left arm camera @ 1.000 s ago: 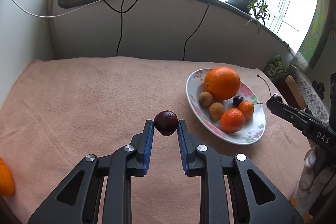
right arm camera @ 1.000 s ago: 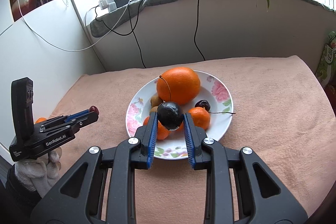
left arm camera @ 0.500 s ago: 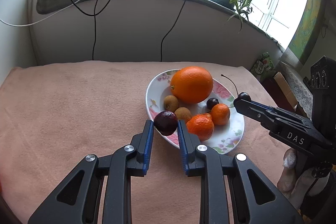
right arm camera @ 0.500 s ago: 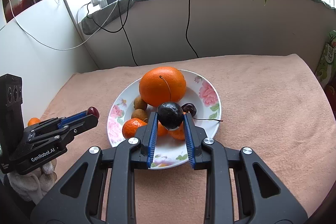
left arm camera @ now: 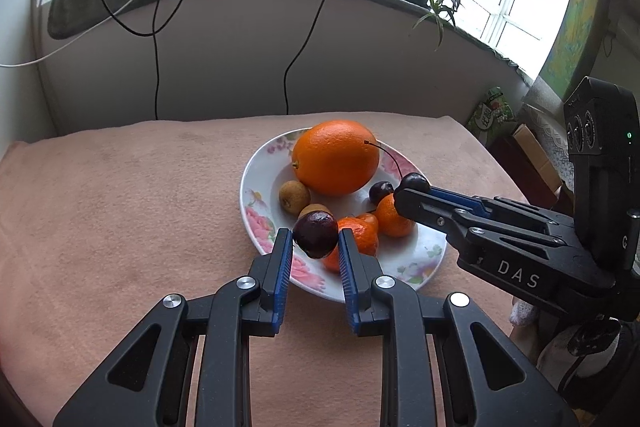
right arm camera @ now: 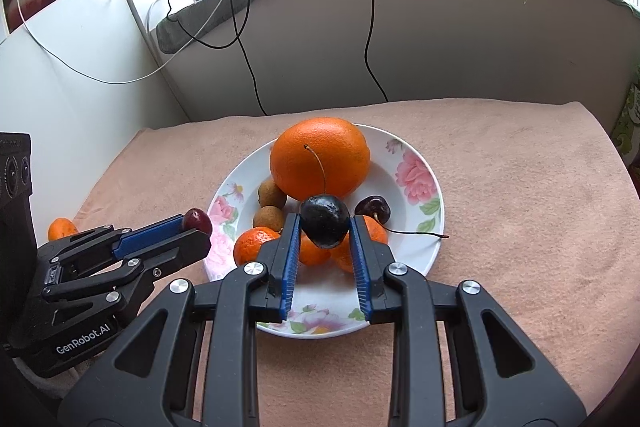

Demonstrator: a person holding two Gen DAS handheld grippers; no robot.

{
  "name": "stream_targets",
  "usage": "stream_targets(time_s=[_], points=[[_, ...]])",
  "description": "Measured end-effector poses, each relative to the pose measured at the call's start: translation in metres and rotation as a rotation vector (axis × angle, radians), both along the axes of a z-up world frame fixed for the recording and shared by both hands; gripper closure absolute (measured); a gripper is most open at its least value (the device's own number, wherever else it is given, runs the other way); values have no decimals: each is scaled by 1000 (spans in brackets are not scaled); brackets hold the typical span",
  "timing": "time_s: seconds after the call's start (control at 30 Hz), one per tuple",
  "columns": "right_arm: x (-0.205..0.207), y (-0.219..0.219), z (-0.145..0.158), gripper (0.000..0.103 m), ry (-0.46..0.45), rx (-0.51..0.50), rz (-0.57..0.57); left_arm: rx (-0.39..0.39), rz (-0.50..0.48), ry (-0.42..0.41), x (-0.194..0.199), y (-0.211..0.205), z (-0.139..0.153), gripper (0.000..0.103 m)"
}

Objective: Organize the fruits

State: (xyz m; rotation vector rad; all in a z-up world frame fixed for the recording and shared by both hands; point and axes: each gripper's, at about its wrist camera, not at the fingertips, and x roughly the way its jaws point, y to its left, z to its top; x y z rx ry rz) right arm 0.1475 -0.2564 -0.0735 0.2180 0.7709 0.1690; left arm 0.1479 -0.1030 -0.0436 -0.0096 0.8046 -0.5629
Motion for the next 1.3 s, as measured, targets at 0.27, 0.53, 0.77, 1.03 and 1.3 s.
stream_targets(time_s=[0.27, 0.53, 0.77, 1.03, 1.3], points=[[-1, 2, 1, 77, 2, -10, 5, -2, -3, 0, 0, 0, 1, 81], [0, 2, -1, 74, 13, -13, 1, -3, -6, 0, -1, -1, 2, 81], [-5, 1, 5, 48, -16, -16, -12, -5, -7, -7, -1, -2, 4, 69], [-8, -7, 8, 48, -19, -17, -34, 12, 10, -30, -7, 0, 8, 42], [-18, -11, 13, 48, -39, -9, -41, 52, 72, -75, -17, 6, 16, 24]])
